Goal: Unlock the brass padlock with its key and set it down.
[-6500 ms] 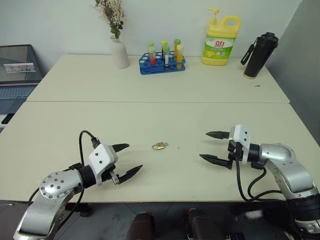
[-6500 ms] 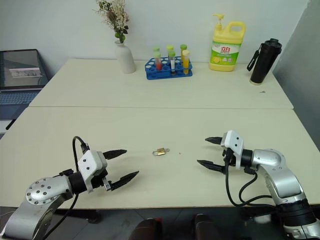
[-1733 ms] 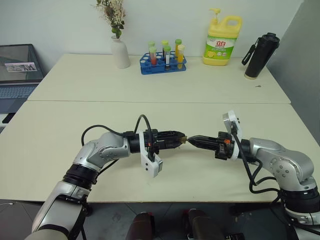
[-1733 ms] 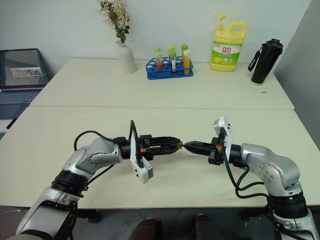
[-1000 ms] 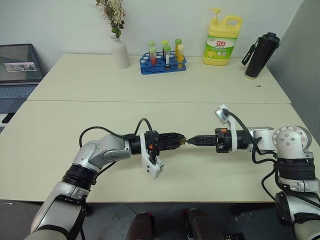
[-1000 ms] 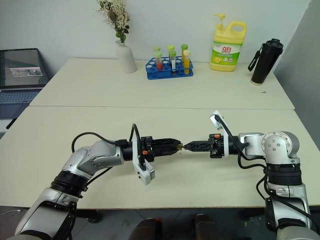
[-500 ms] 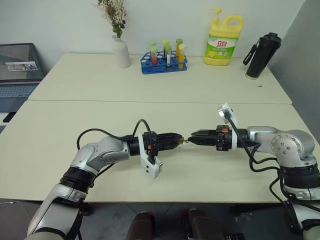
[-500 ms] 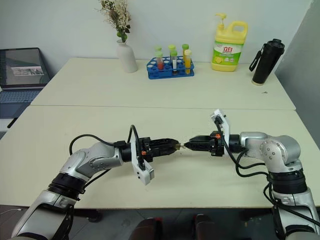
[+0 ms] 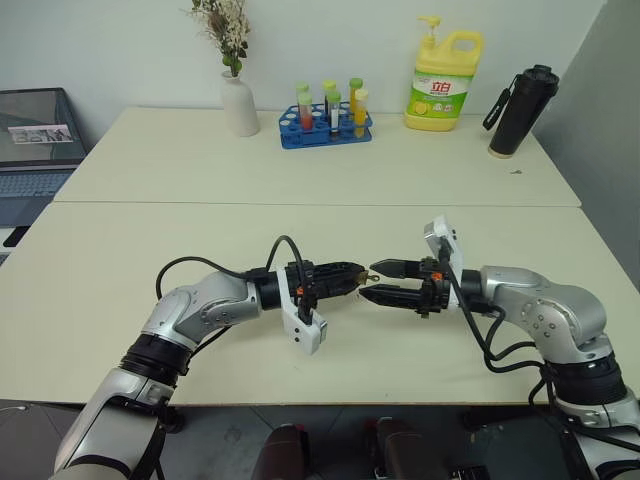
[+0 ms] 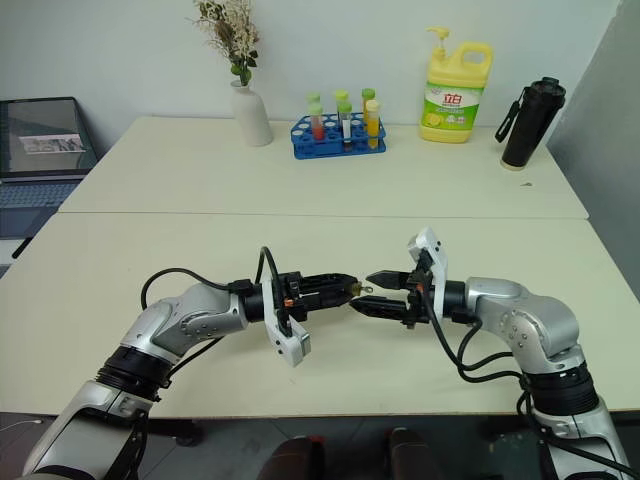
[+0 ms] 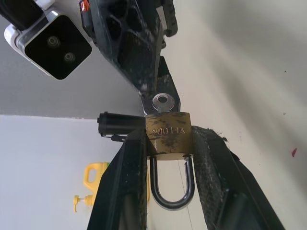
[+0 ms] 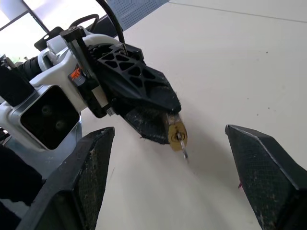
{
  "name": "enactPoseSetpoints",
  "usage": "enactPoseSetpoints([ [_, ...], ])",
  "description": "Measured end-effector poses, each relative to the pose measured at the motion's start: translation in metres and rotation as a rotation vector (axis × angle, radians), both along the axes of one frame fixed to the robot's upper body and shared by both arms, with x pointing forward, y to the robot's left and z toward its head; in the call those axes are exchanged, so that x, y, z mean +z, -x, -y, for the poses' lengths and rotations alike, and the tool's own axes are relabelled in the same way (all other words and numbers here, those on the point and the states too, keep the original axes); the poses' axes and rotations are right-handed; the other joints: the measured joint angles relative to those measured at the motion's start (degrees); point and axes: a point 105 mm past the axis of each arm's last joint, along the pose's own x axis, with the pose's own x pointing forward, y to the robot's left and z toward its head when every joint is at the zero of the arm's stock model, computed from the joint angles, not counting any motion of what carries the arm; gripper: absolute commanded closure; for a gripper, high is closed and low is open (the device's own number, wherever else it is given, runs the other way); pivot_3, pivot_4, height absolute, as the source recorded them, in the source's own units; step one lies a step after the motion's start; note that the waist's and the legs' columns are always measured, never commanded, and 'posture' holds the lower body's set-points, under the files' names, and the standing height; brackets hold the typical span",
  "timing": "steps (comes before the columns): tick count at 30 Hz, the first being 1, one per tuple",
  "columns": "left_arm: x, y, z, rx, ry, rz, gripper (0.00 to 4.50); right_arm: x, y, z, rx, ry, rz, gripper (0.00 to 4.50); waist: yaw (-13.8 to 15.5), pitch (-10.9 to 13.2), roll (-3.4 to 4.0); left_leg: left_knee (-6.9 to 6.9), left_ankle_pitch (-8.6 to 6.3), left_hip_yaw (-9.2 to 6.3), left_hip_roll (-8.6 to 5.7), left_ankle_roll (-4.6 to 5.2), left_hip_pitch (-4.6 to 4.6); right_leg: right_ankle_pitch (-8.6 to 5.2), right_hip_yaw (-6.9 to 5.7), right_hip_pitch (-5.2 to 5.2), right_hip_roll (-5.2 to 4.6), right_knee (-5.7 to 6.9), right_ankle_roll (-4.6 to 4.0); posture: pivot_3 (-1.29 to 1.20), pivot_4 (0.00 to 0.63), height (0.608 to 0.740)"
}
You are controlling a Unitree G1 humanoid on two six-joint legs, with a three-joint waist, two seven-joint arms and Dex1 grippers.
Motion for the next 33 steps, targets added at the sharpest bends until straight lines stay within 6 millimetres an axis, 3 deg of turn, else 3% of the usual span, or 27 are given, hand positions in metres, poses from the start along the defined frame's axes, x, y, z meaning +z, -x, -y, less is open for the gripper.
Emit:
enactPoseSetpoints([
  [6, 0.0003, -0.0002, 0.0002, 0.001, 0.003, -0.001, 3.54, 0.0017, -0.0064, -0.0025, -0.012, -0.014, -0.009, 0.64, 0.0, 0.0, 0.00, 0.00, 0.00, -0.01, 0.01, 0.00, 0.00, 0.00, 0.00, 0.00, 0.00, 0.00, 0.00, 0.00, 0.150, 0.740],
  [8, 0.0006, -0.0003, 0.0002, 0.002, 0.005, -0.002, 3.54, 0.0003, -0.0070, -0.0022, -0.014, -0.014, -0.019, 1.00, 0.0, 0.0, 0.00, 0.00, 0.00, -0.01, 0.01, 0.00, 0.00, 0.00, 0.00, 0.00, -0.01, 0.00, 0.00, 0.00, 0.150, 0.740],
  [18, 0.0022, 0.0004, 0.0012, 0.008, 0.011, 0.001, 3.54, -0.0003, -0.0043, -0.0054, 0.015, -0.026, -0.028, 4.34, 0.0, 0.0, 0.00, 0.00, 0.00, -0.01, 0.01, 0.00, 0.00, 0.00, 0.00, 0.00, -0.01, 0.00, 0.00, 0.00, 0.150, 0.740],
  [29, 0.0048, 0.0012, -0.0006, 0.012, 0.054, -0.041, 3.54, 0.0041, -0.0049, -0.0069, 0.038, -0.030, -0.017, 4.33, 0.0, 0.0, 0.00, 0.00, 0.00, -0.02, 0.01, 0.00, 0.00, 0.00, -0.01, 0.00, -0.01, 0.00, -0.01, 0.00, 0.150, 0.740],
  [33, 0.0048, 0.0051, -0.0008, -0.004, 0.087, -0.089, 2.22, 0.0053, -0.0048, -0.0076, 0.050, -0.034, -0.017, 4.33, 0.0, 0.0, 0.00, 0.00, 0.00, -0.02, 0.02, 0.00, 0.00, 0.00, -0.01, 0.00, -0.02, 0.00, -0.01, 0.00, 0.150, 0.740],
])
